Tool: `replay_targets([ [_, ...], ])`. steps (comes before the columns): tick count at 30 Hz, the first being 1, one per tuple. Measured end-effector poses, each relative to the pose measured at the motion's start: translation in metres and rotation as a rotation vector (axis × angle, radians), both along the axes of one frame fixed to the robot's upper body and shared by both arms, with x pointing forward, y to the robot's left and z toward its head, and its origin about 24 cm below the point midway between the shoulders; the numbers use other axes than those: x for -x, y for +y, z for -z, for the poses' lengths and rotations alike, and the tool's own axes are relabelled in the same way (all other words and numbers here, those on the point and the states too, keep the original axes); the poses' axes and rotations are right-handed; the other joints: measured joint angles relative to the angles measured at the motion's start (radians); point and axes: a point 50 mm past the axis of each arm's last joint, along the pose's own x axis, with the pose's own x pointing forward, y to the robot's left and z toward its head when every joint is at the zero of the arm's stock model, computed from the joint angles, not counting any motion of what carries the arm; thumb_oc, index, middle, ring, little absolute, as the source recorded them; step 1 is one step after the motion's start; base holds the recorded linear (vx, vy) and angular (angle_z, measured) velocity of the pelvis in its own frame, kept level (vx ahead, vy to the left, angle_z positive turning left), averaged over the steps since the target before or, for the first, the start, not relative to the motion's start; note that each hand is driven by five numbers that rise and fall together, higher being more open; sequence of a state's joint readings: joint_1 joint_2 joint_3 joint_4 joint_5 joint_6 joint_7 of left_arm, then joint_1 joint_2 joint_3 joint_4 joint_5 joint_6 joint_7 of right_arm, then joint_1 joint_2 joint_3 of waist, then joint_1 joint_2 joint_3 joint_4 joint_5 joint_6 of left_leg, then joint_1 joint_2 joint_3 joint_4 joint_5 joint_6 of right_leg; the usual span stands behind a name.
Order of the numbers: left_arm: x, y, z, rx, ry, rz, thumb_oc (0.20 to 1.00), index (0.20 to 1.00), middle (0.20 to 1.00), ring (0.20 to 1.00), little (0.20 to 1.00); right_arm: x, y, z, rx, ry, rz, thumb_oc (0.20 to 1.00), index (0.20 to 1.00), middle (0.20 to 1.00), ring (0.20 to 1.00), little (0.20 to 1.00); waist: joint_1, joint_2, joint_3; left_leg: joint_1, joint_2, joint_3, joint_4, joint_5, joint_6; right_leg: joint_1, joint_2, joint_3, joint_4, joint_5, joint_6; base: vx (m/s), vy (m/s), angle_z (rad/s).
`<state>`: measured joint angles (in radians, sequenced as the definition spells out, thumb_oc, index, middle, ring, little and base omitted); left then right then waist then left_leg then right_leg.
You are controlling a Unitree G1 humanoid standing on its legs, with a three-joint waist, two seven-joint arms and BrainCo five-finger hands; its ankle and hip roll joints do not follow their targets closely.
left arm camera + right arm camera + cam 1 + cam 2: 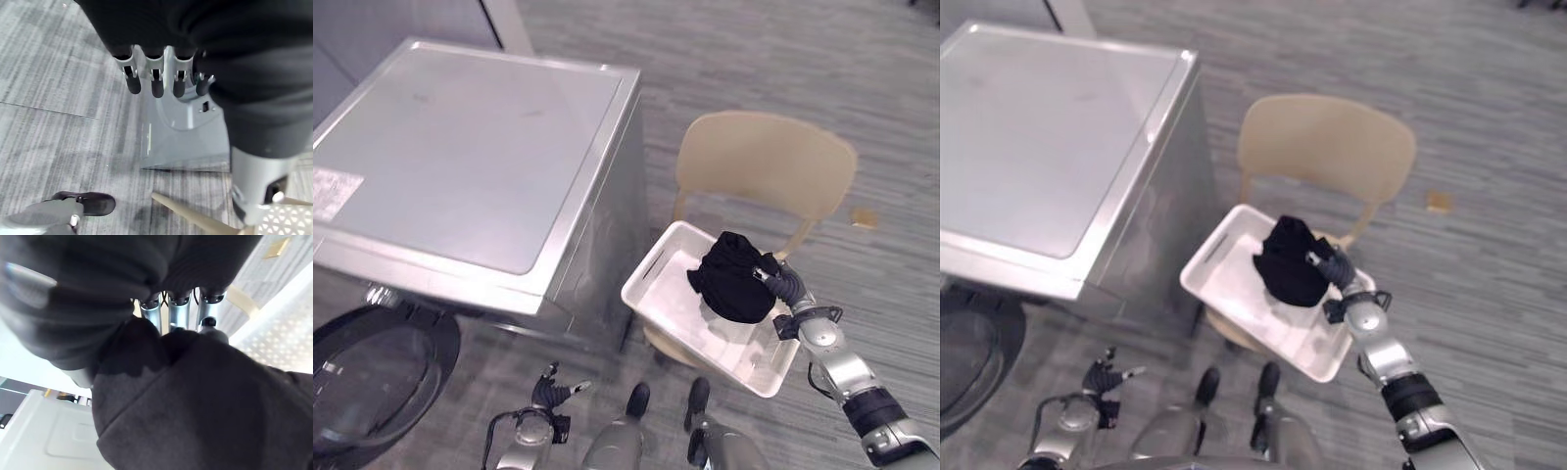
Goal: Grab the laundry basket,head to the washer,open it,put in the laundry and shut it.
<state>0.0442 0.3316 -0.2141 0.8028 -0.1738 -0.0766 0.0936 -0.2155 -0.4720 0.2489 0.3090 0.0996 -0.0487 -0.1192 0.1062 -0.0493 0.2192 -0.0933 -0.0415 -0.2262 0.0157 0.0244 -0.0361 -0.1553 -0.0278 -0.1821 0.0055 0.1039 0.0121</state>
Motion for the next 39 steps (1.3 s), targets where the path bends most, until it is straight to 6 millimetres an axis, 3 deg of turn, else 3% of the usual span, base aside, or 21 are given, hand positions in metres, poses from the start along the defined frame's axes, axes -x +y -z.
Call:
replay_targets([
  [6,0.005,-0.001,0.002,0.020,0.022,-0.021,1.000,1.000,1.000,1.000,1.000,0.023,0.006,0.002,-0.070,0.014,-0.079,0.200,0.200,0.200,0.200,0.200,-0.046,-0.012,-0.025,0.069,-0.006,0.017,0.008,-0.014,0.021,0.034,0.000,0.077,0.087,-0.025,0.031,-0.10,-0.042,-0.08],
  [7,0.001,-0.002,0.002,0.021,0.020,-0.017,1.000,1.000,1.000,1.000,1.000,0.028,0.003,0.008,-0.072,0.037,-0.068,0.200,0.200,0.200,0.200,0.200,-0.071,0.000,-0.024,0.066,-0.004,-0.024,0.022,-0.010,0.020,0.025,0.007,0.167,0.152,-0.051,0.059,-0.16,-0.109,0.77],
  [9,-0.010,-0.003,-0.008,0.020,-0.034,-0.001,1.000,1.000,1.000,1.000,1.000,0.036,0.000,0.015,-0.074,0.064,-0.055,0.200,0.200,0.200,0.200,0.200,-0.074,0.002,-0.026,0.046,-0.005,-0.071,0.043,-0.002,0.013,0.006,0.019,0.290,0.332,-0.169,0.062,-0.18,-0.164,0.92],
  [11,-0.019,0.000,-0.017,0.008,-0.080,0.012,1.000,1.000,1.000,1.000,1.000,0.033,0.001,0.012,-0.074,0.051,-0.058,0.200,0.200,0.200,0.200,0.200,-0.049,-0.005,-0.036,0.007,-0.016,-0.106,0.071,0.008,0.001,0.007,0.028,0.339,0.459,-0.264,0.083,-0.24,-0.308,0.55],
  [12,-0.021,0.000,-0.020,0.007,-0.096,0.016,1.000,1.000,1.000,1.000,1.000,0.031,0.001,0.009,-0.074,0.036,-0.056,0.200,0.200,0.200,0.200,0.200,-0.051,0.001,-0.035,-0.016,-0.023,-0.124,0.090,0.010,-0.005,0.025,0.045,0.388,0.447,-0.293,0.083,-0.19,-0.218,0.55],
  [14,-0.028,-0.004,-0.030,0.015,-0.158,0.038,1.000,1.000,1.000,1.000,1.000,0.027,0.000,0.004,-0.068,0.014,-0.052,0.200,0.200,0.200,0.200,0.200,-0.039,0.002,-0.036,-0.064,-0.039,-0.158,0.102,0.029,-0.034,0.087,0.044,0.410,0.296,-0.340,0.026,-0.21,-0.230,0.66],
  [16,-0.034,-0.014,-0.034,0.046,-0.192,0.042,1.000,1.000,1.000,1.000,1.000,0.021,0.002,0.001,-0.066,0.010,-0.055,0.200,0.200,0.200,0.200,0.200,-0.006,0.063,-0.035,-0.097,0.021,-0.192,0.065,0.072,-0.096,0.080,0.111,0.371,0.231,-0.308,0.013,-0.35,-0.290,0.59],
  [17,-0.039,-0.016,-0.040,0.052,-0.224,0.049,1.000,1.000,1.000,1.000,1.000,0.020,0.002,0.000,-0.066,0.003,-0.052,0.200,0.200,0.200,0.200,0.200,-0.024,0.067,-0.035,-0.108,0.042,-0.200,0.033,0.081,-0.120,0.075,0.126,0.372,0.219,-0.299,-0.018,-0.33,-0.202,0.91],
  [18,-0.040,-0.017,-0.042,0.056,-0.234,0.054,1.000,1.000,1.000,1.000,1.000,0.020,0.001,0.000,-0.064,0.001,-0.041,0.200,0.200,0.200,0.200,0.200,-0.026,0.072,-0.033,-0.130,0.068,-0.184,0.020,0.061,-0.119,0.068,0.150,0.342,0.219,-0.283,-0.050,-0.34,-0.159,0.93],
  [19,-0.037,-0.018,-0.040,0.059,-0.227,0.053,1.000,1.000,1.000,1.000,1.000,0.020,0.000,-0.001,-0.061,0.000,-0.037,0.200,0.200,0.200,0.200,0.200,-0.015,0.079,-0.031,-0.138,0.091,-0.158,0.007,0.043,-0.101,0.055,0.176,0.337,0.251,-0.284,-0.050,-0.28,-0.052,1.60],
  [20,-0.042,-0.017,-0.050,0.053,-0.265,0.073,1.000,1.000,1.000,1.000,1.000,0.021,-0.005,-0.004,-0.042,-0.012,-0.026,0.200,0.200,0.200,0.200,0.200,-0.039,0.051,-0.030,-0.186,0.111,-0.059,-0.039,-0.039,-0.081,0.001,0.190,0.326,0.310,-0.279,-0.119,-0.36,-0.019,1.75],
  [21,-0.046,-0.019,-0.053,0.050,-0.279,0.092,1.000,1.000,1.000,1.000,1.000,0.021,-0.008,-0.006,-0.035,-0.019,-0.012,0.200,0.200,0.200,0.200,0.200,-0.054,0.027,-0.015,-0.196,0.113,0.025,-0.037,-0.032,-0.067,-0.011,0.150,0.286,0.307,-0.277,-0.141,-0.25,-0.003,1.98],
  [23,-0.049,-0.024,-0.059,0.050,-0.298,0.142,1.000,1.000,1.000,1.000,1.000,0.021,-0.010,-0.011,-0.036,-0.039,-0.009,0.200,0.200,0.200,0.200,0.200,-0.047,0.002,-0.015,-0.200,0.103,0.143,0.061,-0.035,-0.057,-0.014,0.093,0.232,0.263,-0.214,-0.134,-0.20,-0.006,1.19],
  [24,-0.051,-0.031,-0.069,0.061,-0.345,0.177,1.000,1.000,1.000,1.000,1.000,0.020,-0.007,-0.020,-0.039,-0.074,-0.024,0.200,0.200,0.200,0.200,0.200,-0.071,0.014,-0.019,-0.180,0.110,0.207,0.134,-0.042,-0.062,0.014,0.077,0.197,0.200,-0.188,-0.133,-0.19,-0.008,1.08],
  [26,-0.060,-0.040,-0.084,0.075,-0.417,0.221,1.000,1.000,1.000,1.000,1.000,0.017,0.001,-0.034,-0.050,-0.134,-0.058,0.200,0.200,0.200,0.200,0.200,-0.081,0.018,-0.022,-0.080,0.126,0.259,0.149,-0.081,-0.077,0.018,0.048,0.145,0.167,-0.143,-0.132,-0.09,0.020,0.95],
  [29,-0.080,-0.070,-0.103,0.081,-0.508,0.383,1.000,1.000,1.000,1.000,1.000,0.014,0.010,-0.052,-0.069,-0.217,-0.098,0.200,0.200,0.200,0.200,0.200,-0.147,0.022,-0.030,0.025,0.152,0.342,0.103,-0.099,-0.068,0.034,0.034,0.065,0.102,-0.117,-0.104,0.07,0.100,1.19],
  [31,-0.087,-0.090,-0.111,0.101,-0.538,0.481,1.000,1.000,1.000,1.000,1.000,0.011,0.014,-0.060,-0.077,-0.250,-0.120,0.200,0.200,0.200,0.200,0.200,-0.171,0.028,-0.031,0.053,0.153,0.353,0.036,-0.088,-0.051,0.031,0.042,0.061,0.073,-0.090,-0.089,0.13,0.126,0.57],
  [33,-0.088,-0.114,-0.114,0.100,-0.553,0.581,1.000,1.000,1.000,1.000,1.000,-0.001,0.041,-0.078,-0.113,-0.300,-0.226,0.200,0.200,0.200,0.200,0.200,-0.182,0.035,-0.033,0.126,0.126,0.333,-0.104,-0.056,-0.003,0.038,0.070,0.085,0.012,-0.032,-0.071,0.09,0.117,-0.19],
  [34,-0.089,-0.120,-0.117,0.094,-0.566,0.613,1.000,1.000,1.000,1.000,1.000,-0.003,0.049,-0.085,-0.119,-0.330,-0.259,0.200,0.200,0.200,0.200,0.200,-0.180,0.042,-0.034,0.129,0.131,0.321,-0.099,-0.018,0.000,0.034,0.081,0.083,0.008,-0.024,-0.067,0.07,0.112,-0.58],
  [35,-0.091,-0.126,-0.119,0.090,-0.580,0.629,1.000,1.000,1.000,1.000,1.000,-0.005,0.066,-0.089,-0.182,-0.345,-0.303,0.200,0.200,0.200,0.200,0.200,-0.175,0.014,-0.041,0.135,0.119,0.336,-0.098,0.002,-0.010,0.033,0.071,0.094,0.000,-0.024,-0.067,0.06,0.104,-0.47],
  [39,-0.099,-0.144,-0.133,0.060,-0.646,0.703,1.000,1.000,1.000,1.000,1.000,-0.005,0.085,-0.099,-0.227,-0.371,-0.382,0.200,0.200,0.200,0.200,0.200,-0.180,-0.001,-0.051,0.134,0.096,0.371,-0.100,0.009,0.016,0.014,0.034,0.081,0.029,-0.020,-0.057,0.04,0.077,-0.22],
])
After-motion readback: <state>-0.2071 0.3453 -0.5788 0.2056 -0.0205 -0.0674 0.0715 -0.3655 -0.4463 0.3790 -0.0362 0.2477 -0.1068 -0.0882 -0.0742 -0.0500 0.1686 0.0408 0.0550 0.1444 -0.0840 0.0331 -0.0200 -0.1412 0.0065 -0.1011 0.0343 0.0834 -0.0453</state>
